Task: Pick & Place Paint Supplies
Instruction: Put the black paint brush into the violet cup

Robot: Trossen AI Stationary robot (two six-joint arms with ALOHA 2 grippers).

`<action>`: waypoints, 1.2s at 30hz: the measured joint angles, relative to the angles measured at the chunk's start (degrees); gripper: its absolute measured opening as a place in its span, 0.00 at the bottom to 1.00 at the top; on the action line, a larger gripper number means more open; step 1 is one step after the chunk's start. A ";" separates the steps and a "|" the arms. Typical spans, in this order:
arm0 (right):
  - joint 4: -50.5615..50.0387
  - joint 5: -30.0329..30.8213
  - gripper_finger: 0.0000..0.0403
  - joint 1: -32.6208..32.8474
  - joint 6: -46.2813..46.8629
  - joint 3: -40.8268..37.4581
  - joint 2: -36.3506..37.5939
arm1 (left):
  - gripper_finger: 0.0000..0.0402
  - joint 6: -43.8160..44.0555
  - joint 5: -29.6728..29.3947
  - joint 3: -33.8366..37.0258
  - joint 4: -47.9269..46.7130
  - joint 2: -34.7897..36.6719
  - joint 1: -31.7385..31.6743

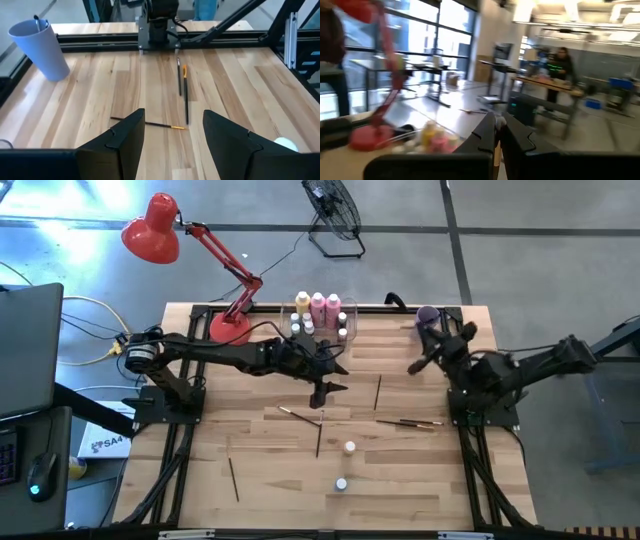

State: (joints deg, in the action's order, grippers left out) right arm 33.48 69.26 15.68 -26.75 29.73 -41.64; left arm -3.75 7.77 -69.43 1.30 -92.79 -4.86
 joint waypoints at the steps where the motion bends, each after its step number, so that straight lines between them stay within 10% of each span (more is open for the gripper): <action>1: -0.49 0.86 0.01 -0.60 -0.37 1.01 0.01 | 0.49 0.37 0.00 0.00 -0.09 0.00 0.00; 10: -5.39 5.36 0.01 -10.82 2.00 2.74 0.45 | 0.49 1.48 0.02 0.00 -2.22 0.00 0.00; 23: -29.80 -14.92 0.01 -33.05 27.96 2.72 -1.29 | 0.49 1.12 0.07 0.00 -2.74 -0.02 0.00; 36: -32.13 -23.19 0.01 -47.73 28.64 2.72 -7.54 | 0.49 1.01 0.18 0.00 -2.73 -0.02 0.00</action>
State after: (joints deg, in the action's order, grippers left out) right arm 1.35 46.07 -32.05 1.89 32.45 -49.18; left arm -2.74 7.95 -69.43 -1.43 -92.82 -4.86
